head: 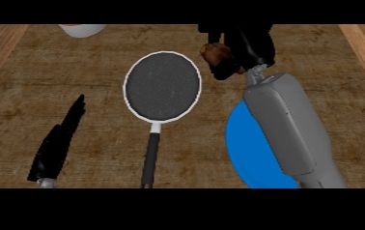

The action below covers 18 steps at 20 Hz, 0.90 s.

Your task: Pick the sweet potato from the plate and place it in the pan

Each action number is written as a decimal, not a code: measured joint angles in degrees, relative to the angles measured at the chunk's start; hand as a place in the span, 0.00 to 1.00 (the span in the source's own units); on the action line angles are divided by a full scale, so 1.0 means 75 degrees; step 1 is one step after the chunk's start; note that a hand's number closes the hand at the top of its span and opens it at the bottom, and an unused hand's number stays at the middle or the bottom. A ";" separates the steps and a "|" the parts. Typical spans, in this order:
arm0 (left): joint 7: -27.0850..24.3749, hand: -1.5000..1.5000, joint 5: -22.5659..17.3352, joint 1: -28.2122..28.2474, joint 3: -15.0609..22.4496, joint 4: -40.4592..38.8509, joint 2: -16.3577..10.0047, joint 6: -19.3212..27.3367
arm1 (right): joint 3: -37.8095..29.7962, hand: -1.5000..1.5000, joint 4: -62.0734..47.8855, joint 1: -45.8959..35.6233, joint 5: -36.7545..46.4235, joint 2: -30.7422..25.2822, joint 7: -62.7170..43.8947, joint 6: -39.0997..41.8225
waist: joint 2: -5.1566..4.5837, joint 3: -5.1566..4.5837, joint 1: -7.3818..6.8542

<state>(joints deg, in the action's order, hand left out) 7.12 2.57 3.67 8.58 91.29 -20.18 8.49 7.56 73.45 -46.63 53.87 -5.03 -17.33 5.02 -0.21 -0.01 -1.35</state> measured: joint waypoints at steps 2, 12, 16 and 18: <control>0.0036 0.50 -0.0048 -0.0063 -0.0094 -0.0039 -0.0039 -0.0098 | 0.0059 1.00 -0.0621 -0.0404 -0.0186 0.0256 -0.0072 -0.0255 | -0.0009 0.0000 -0.0026; 0.0075 0.50 0.0146 -0.0472 0.0041 -0.0226 0.0172 -0.0239 | 0.0892 1.00 -0.4074 -0.2078 -0.1980 0.0633 -0.0013 -0.1848 | -0.0102 -0.0003 -0.0361; 0.0149 0.50 0.0163 -0.0643 0.0096 -0.0238 0.0179 -0.0371 | 0.1503 1.00 -0.5136 -0.2424 -0.2454 0.0657 0.0115 -0.2076 | -0.0152 -0.0005 -0.0553; 0.0164 0.50 0.0199 -0.0705 0.0147 -0.0213 0.0215 -0.0384 | 0.1807 1.00 -0.5563 -0.2485 -0.2569 0.0662 0.0272 -0.2025 | -0.0181 -0.0006 -0.0659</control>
<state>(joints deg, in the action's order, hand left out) 8.36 4.06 -1.62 9.68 89.69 -18.56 5.61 21.12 31.73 -65.27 34.60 -0.06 -15.29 -10.16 -1.56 -0.06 -6.29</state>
